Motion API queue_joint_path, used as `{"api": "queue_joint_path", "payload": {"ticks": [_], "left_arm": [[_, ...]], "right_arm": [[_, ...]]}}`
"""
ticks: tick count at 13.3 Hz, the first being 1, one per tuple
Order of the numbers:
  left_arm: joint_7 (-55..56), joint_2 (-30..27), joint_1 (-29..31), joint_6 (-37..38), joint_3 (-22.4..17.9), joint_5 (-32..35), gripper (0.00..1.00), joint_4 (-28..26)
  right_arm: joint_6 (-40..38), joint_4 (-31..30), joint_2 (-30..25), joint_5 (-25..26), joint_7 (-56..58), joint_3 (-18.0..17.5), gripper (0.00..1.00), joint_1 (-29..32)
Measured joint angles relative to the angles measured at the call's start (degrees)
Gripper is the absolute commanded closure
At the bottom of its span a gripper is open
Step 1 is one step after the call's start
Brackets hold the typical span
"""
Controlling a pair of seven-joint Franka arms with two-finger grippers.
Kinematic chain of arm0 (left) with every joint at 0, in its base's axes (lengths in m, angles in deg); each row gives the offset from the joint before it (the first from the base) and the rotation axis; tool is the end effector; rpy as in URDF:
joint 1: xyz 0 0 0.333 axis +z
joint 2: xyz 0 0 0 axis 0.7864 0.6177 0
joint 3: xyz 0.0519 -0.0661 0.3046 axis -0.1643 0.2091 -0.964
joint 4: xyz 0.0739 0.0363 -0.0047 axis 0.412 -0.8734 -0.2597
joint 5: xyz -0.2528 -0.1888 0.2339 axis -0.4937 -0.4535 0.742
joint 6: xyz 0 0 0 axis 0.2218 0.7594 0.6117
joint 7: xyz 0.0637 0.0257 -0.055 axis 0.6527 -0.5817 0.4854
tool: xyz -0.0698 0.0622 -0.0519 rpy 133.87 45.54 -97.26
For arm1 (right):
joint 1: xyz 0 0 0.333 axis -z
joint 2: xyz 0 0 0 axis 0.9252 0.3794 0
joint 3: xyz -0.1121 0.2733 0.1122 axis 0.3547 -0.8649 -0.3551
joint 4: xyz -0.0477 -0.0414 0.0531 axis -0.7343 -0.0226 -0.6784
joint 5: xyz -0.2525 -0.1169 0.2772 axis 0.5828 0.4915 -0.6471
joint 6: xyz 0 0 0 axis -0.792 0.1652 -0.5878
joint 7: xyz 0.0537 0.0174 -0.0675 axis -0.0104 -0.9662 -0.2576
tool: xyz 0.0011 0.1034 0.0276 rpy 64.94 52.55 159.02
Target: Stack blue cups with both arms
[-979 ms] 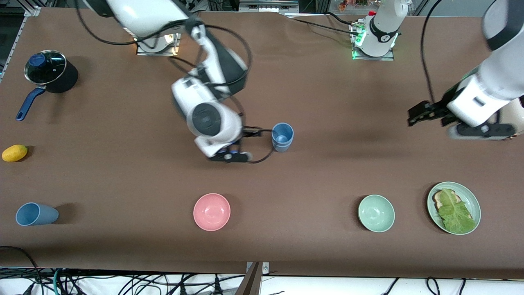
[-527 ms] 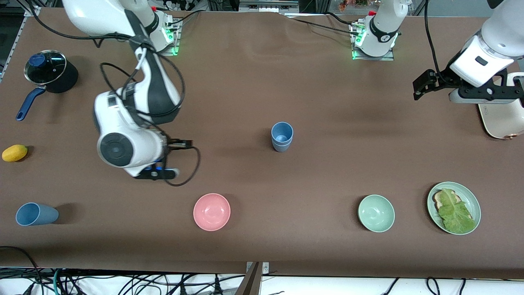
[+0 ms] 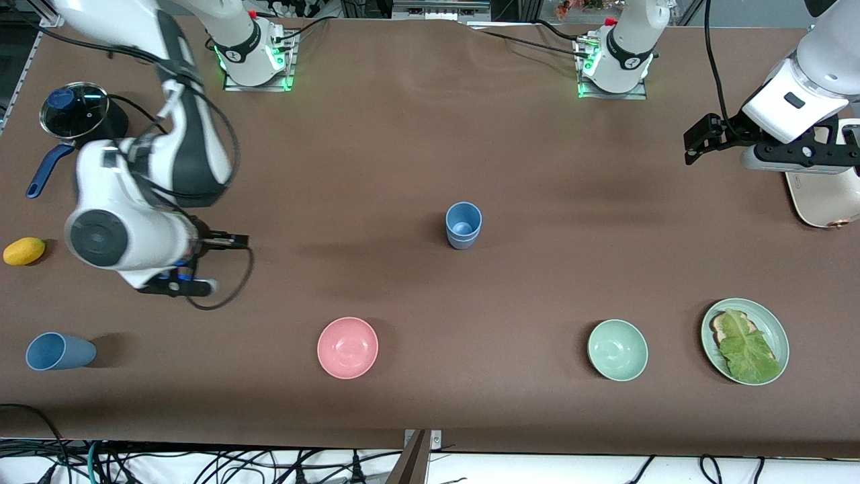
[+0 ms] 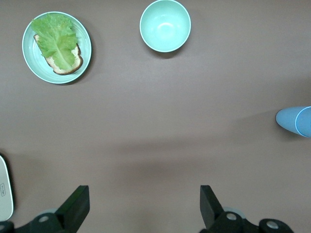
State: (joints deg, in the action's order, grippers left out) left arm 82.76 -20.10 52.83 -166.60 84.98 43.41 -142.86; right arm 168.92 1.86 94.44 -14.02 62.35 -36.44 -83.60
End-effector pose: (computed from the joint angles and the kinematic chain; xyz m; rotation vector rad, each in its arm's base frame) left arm 0.5292 -0.0617 0.5949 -3.1221 0.0917 0.0213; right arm 0.6460 0.0834 0.3883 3.0303 -0.1085 -0.3878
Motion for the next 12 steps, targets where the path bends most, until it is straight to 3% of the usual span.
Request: {"api": "queue_joint_path", "payload": {"ticks": [4, 6, 12], "left_arm": [[0.0, 0.1, 0.0, 0.0, 0.1, 0.0, 0.00, 0.1], [-0.1, 0.1, 0.0, 0.0, 0.0, 0.0, 0.00, 0.2], [-0.1, 0.1, 0.0, 0.0, 0.0, 0.0, 0.00, 0.2]], "right_arm": [[2.2, -11.8, -16.0, 2.0, 1.4, -6.9, 0.00, 14.0], [2.1, -14.7, -21.8, 2.0, 1.7, -8.5, 0.00, 17.3], [0.1, -13.9, -24.1, 2.0, 1.7, -10.5, 0.00, 16.3]]}}
